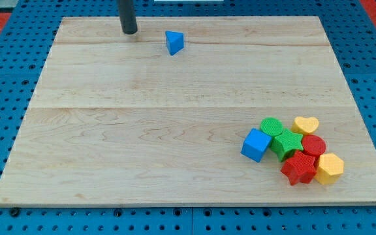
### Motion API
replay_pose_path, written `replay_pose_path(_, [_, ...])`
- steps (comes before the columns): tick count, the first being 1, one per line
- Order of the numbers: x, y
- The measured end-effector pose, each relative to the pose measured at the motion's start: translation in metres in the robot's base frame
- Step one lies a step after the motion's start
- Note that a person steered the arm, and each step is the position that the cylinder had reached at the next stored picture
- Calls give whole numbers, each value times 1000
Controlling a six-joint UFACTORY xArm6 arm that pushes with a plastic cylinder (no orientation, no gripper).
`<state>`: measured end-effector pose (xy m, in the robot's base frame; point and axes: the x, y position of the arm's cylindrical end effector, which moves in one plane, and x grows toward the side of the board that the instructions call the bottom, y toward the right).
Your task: Place the blue triangle in between the green circle and the yellow heart
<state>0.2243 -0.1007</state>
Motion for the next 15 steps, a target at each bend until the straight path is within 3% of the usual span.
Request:
replay_pose_path(1, [44, 126])
replay_pose_path(2, [103, 153])
replay_pose_path(3, [56, 173])
replay_pose_path(4, [19, 124])
replay_pose_path(6, [49, 72])
replay_pose_path(7, [83, 98])
replay_pose_path(8, [28, 48])
replay_pose_path(9, [56, 16])
replay_pose_path(10, [110, 49])
replay_pose_path(11, [120, 23])
replay_pose_path(12, [72, -26])
replay_pose_path(13, [75, -87])
replay_pose_path(14, [115, -38])
replay_pose_path(15, [120, 78])
